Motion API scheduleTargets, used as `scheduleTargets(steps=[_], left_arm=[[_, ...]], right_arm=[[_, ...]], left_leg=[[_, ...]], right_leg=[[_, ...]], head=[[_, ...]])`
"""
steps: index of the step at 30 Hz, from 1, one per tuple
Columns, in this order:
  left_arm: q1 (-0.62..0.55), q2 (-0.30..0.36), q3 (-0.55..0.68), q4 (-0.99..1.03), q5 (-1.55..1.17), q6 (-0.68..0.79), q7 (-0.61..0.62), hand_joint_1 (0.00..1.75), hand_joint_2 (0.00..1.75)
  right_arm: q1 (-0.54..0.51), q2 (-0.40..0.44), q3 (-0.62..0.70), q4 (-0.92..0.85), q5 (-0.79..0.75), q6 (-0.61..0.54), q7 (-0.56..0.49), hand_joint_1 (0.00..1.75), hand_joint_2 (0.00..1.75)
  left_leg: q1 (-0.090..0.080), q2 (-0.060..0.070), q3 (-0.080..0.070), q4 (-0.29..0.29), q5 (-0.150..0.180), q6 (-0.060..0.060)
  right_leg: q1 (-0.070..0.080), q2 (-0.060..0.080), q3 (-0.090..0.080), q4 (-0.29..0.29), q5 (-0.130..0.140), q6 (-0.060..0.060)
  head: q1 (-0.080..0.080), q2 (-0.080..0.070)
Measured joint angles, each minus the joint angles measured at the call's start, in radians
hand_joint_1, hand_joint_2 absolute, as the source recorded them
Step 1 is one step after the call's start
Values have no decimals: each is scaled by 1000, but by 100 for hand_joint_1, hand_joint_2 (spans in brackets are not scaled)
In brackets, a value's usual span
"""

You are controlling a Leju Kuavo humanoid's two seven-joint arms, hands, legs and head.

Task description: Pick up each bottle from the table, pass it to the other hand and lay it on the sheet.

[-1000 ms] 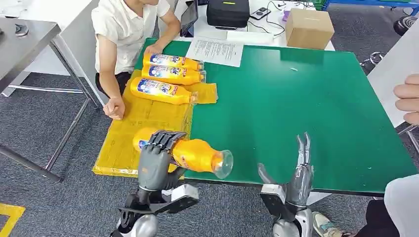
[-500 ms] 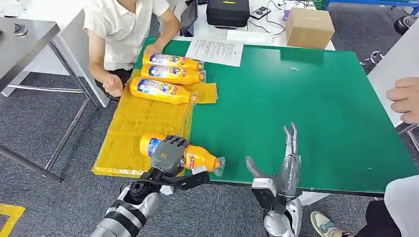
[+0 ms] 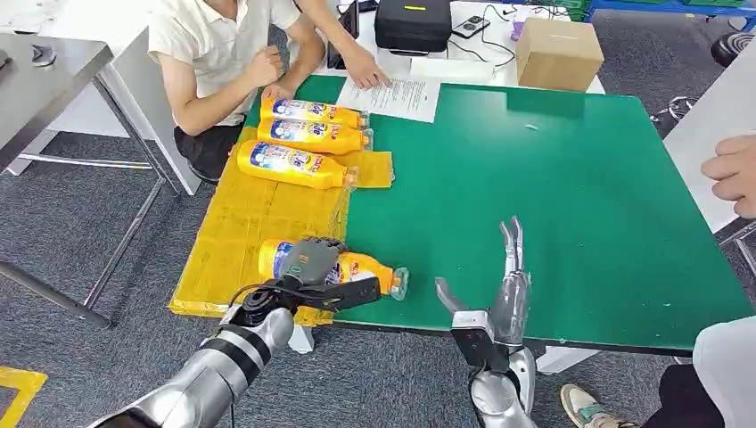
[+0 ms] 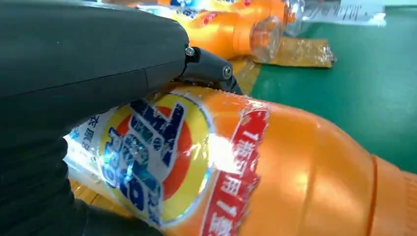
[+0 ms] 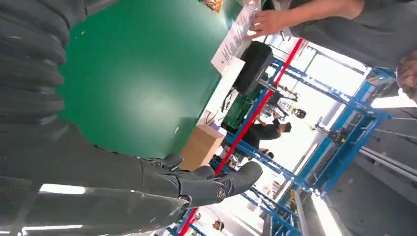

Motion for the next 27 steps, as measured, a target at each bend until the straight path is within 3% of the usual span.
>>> scheduleTargets(steps=[5,27], left_arm=[[-37,-6,9,48,46,-37,-8,0,175],[-67,-23,10,80,151,-102,-77,0,175]], right_arm=[[-13,-6,8,25,-6,0,0,0,175],[-24,-18,19,66,-20,0,0,0,175]], left_leg=[[0,0,0,0,0,0],[0,0,0,0,0,0]], right_leg=[[0,0,0,0,0,0],[0,0,0,0,0,0]], head=[[0,0],[0,0]])
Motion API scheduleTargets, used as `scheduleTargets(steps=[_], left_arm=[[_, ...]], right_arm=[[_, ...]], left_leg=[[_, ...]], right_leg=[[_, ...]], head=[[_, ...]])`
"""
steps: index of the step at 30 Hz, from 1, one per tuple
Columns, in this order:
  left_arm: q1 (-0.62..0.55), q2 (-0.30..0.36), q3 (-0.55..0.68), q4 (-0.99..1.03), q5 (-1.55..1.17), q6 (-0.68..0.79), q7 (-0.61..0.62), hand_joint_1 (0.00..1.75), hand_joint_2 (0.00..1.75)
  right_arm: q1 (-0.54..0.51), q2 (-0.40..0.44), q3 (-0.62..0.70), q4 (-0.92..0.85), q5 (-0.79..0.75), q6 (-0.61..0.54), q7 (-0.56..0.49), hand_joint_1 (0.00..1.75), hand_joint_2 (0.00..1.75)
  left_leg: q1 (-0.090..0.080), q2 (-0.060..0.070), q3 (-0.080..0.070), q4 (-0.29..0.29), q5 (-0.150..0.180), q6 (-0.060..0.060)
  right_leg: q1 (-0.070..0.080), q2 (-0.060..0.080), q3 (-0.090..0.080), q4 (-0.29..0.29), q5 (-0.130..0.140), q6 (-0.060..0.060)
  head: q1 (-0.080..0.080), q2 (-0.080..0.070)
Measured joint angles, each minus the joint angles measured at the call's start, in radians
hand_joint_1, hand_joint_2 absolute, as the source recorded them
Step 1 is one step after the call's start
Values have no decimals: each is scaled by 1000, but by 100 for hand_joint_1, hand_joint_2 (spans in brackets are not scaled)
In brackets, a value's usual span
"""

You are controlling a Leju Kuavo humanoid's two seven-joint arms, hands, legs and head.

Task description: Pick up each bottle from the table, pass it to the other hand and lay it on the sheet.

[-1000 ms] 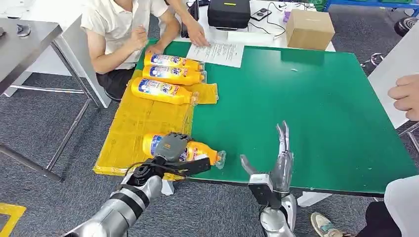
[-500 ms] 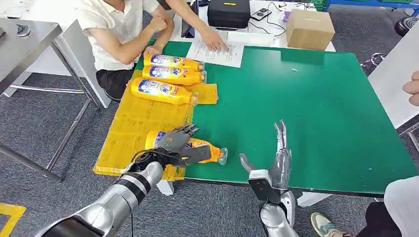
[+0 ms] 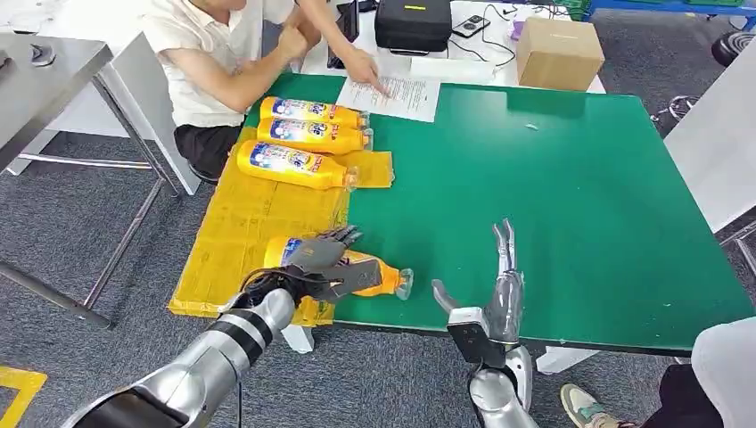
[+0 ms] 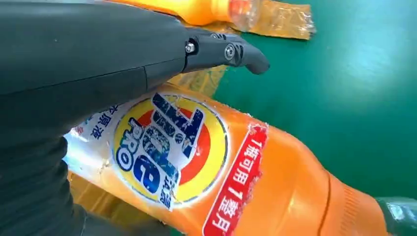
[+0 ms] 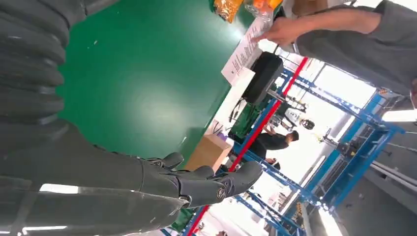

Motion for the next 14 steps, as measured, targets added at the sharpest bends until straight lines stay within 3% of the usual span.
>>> scheduleTargets(steps=[14], left_arm=[[113,-13,-126,-323,93,30,-67,0,175]], right_arm=[[16,-7,-1,-1,14,0,0,0,175]], left_leg=[[0,0,-4,0,0,0]], right_leg=[[0,0,-4,0,0,0]], head=[[0,0]])
